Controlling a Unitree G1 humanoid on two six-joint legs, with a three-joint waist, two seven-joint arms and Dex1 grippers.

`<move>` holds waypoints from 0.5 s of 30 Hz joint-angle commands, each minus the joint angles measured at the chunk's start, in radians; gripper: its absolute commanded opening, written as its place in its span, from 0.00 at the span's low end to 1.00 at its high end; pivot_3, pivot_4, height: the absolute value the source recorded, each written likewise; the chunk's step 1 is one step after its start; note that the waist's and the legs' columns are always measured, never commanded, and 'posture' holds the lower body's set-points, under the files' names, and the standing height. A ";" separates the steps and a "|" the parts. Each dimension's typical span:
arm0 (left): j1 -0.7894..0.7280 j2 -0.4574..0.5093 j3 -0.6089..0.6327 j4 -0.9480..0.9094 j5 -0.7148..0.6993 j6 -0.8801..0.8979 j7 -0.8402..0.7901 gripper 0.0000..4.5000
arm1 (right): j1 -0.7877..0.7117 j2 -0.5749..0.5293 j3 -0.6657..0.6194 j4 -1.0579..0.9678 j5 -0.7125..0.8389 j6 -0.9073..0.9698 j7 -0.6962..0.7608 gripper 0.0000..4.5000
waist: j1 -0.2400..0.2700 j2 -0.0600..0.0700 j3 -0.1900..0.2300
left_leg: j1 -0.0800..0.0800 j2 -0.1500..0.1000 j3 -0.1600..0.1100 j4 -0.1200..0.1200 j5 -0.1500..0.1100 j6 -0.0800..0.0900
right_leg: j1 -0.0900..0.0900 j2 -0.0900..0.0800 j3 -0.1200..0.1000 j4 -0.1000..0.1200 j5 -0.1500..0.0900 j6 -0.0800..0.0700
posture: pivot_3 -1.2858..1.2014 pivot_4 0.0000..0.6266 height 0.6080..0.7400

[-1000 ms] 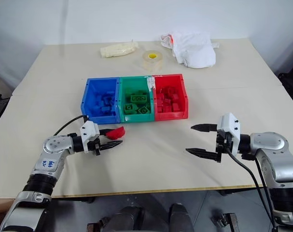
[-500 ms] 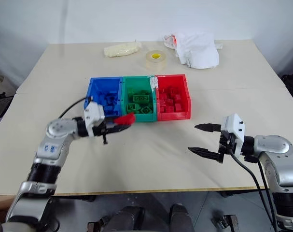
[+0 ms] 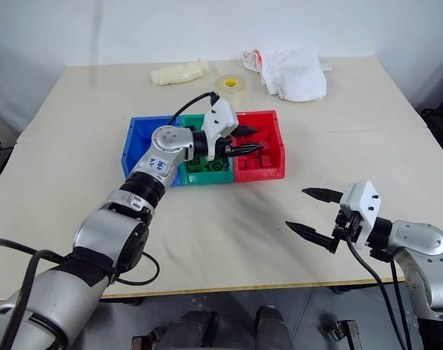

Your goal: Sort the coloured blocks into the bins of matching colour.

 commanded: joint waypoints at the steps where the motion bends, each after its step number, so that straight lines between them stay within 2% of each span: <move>1: -0.037 -0.005 0.017 0.046 0.022 -0.072 0.017 0.68 | -0.005 0.005 -0.039 -0.042 0.012 -0.017 -0.037 1.00 | 0.000 0.000 0.000 | 0.000 0.000 0.000 0.000 0.000 0.000 | 0.000 0.000 0.000 0.000 0.000 0.000 | 0.52 0.24 1.00; 5: -0.022 0.012 0.026 0.032 0.012 -0.127 -0.055 0.94 | -0.013 -0.013 -0.029 -0.036 0.024 -0.015 -0.014 1.00 | 0.001 0.000 0.000 | -0.002 0.000 0.001 0.001 0.000 0.000 | -0.005 0.000 0.001 0.004 0.000 0.000 | 0.52 0.24 1.00; 10: 0.031 0.102 0.071 -0.058 -0.029 -0.100 -0.123 0.94 | -0.099 -0.026 0.022 0.022 0.024 -0.003 0.038 1.00 | -0.013 0.000 0.000 | -0.002 0.000 0.005 0.001 0.000 0.000 | -0.008 0.000 0.002 0.007 0.000 0.000 | 0.52 0.24 1.00; 15: 0.254 0.258 0.114 -0.443 -0.128 0.138 -0.244 0.94 | -0.218 -0.045 0.086 0.137 0.001 -0.016 0.128 1.00 | -0.033 0.001 0.000 | -0.001 0.001 0.006 -0.001 0.000 0.000 | -0.009 0.000 0.003 0.008 0.000 0.000 | 0.52 0.24 1.00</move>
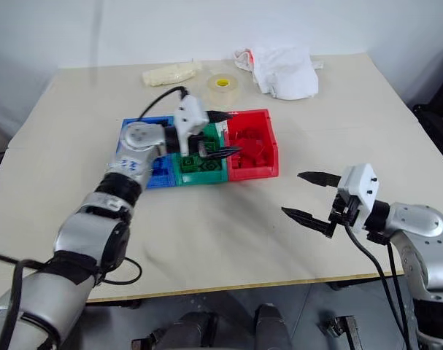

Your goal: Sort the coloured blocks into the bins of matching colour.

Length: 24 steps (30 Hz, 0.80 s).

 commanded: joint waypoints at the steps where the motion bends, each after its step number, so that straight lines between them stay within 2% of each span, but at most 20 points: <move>1: 0.110 0.078 0.032 -0.256 -0.075 0.176 -0.054 0.94 | -0.060 -0.023 0.025 0.054 -0.003 -0.019 0.059 1.00 | 0.000 0.000 0.000 | 0.000 0.000 0.000 0.000 0.000 0.000 | 0.000 0.000 0.000 0.000 0.000 0.000 | 0.52 0.24 1.00; 5: 0.368 0.234 0.095 -0.610 -0.181 0.369 -0.114 0.94 | -0.176 -0.033 0.082 0.170 -0.026 -0.031 0.144 1.00 | -0.008 0.000 0.000 | -0.001 0.000 -0.001 0.001 0.000 0.000 | 0.000 -0.001 -0.001 -0.001 0.000 0.000 | 0.52 0.24 1.00; 10: 0.695 0.401 0.255 -0.907 -0.288 0.504 -0.107 0.94 | -0.302 -0.046 0.157 0.329 -0.089 -0.084 0.261 1.00 | -0.017 0.000 0.000 | 0.000 0.001 -0.003 0.000 0.000 0.000 | 0.001 -0.001 -0.003 -0.002 0.000 -0.001 | 0.52 0.24 1.00; 12: 0.798 0.434 0.332 -0.980 -0.335 0.536 -0.096 0.94 | -0.345 -0.044 0.174 0.382 -0.106 -0.101 0.290 1.00 | -0.017 0.001 0.000 | 0.000 0.001 -0.002 0.000 0.000 0.000 | 0.001 -0.001 -0.002 -0.002 0.000 -0.001 | 0.52 0.24 1.00; 17: 0.995 0.482 0.448 -1.021 -0.372 0.540 -0.100 0.94 | -0.415 -0.049 0.224 0.496 -0.163 -0.154 0.369 1.00 | -0.010 0.001 -0.001 | 0.000 0.001 -0.002 0.000 0.000 0.000 | 0.001 -0.001 -0.002 -0.005 0.000 -0.002 | 0.52 0.24 1.00; 24: 1.007 0.479 0.465 -0.968 -0.389 0.484 -0.103 0.94 | -0.454 -0.034 0.235 0.556 -0.187 -0.188 0.391 1.00 | 0.006 0.001 0.000 | 0.001 0.002 -0.001 0.000 -0.001 -0.001 | 0.001 -0.001 -0.002 -0.006 0.000 -0.003 | 0.52 0.24 1.00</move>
